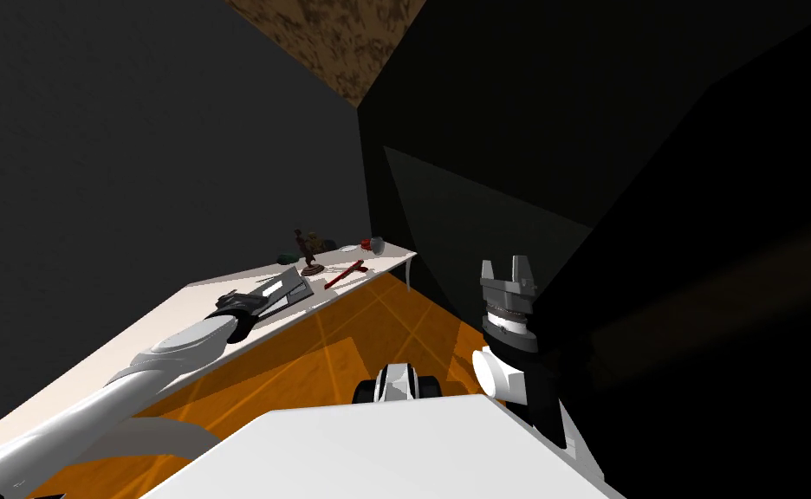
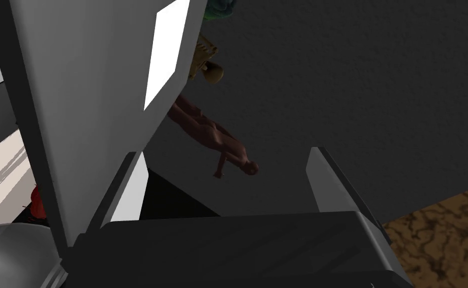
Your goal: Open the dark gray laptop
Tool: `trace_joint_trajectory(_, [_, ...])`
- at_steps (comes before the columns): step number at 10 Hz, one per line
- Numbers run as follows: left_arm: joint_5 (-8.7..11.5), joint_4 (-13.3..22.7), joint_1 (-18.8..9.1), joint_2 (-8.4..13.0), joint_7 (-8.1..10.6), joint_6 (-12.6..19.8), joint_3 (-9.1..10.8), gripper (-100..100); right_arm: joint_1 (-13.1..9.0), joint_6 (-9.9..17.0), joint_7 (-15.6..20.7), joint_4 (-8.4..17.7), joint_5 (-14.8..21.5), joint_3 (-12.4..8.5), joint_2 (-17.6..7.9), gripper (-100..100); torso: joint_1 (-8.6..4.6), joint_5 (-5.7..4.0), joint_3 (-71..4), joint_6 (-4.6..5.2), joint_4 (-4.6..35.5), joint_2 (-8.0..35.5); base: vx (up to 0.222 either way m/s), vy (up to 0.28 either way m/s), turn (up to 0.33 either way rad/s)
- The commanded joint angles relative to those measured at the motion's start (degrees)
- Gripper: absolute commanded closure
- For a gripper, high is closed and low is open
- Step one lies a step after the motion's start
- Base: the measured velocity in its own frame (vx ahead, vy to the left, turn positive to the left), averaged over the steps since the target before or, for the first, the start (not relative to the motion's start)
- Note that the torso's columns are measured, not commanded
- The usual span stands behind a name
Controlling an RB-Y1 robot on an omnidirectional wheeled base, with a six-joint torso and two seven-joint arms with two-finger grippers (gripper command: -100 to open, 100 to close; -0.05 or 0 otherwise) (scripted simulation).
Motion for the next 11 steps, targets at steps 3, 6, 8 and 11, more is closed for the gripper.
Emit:
trace_joint_trajectory(3, [5.2, 2.7, -0.6, 6.1, -0.8, -5.3, 0.47, -100, 0.0, 0.0, 0.0, 0.0, 0.0, 0.0, 0.0, 0, 0.16, 0.05, 0.0, 0.0, 0.0, 0.0, 0.024, -0.085, 0.02])
trace_joint_trajectory(6, [5.7, 2.6, -0.4, 6.5, -0.86, -5.6, 0.56, 0, 0.0, 0.0, 0.0, 0.0, 0.0, 0.0, 0.0, 0, 0.32, 0.1, 0.0, 0.0, 0.0, 0.0, 0.008, -0.042, 0.009])
trace_joint_trajectory(8, [5.7, 2.6, -0.4, 6.5, -0.86, -5.6, 0.55, 0, 0.0, 0.0, 0.0, 0.0, 0.0, 0.0, 0.0, 0, 0.27, 0.09, 0.0, -0.01, 0.0, 0.0, 0.0, 0.0, 0.0])
trace_joint_trajectory(11, [5.7, 2.6, -0.4, 6.5, -0.86, -5.6, 0.55, 0, 0.0, 0.0, 0.0, 0.0, 0.0, 0.0, 0.0, 0, 0.14, 0.04, 0.0, -0.01, 0.0, 0.0, 0.0, 0.0, 0.0])
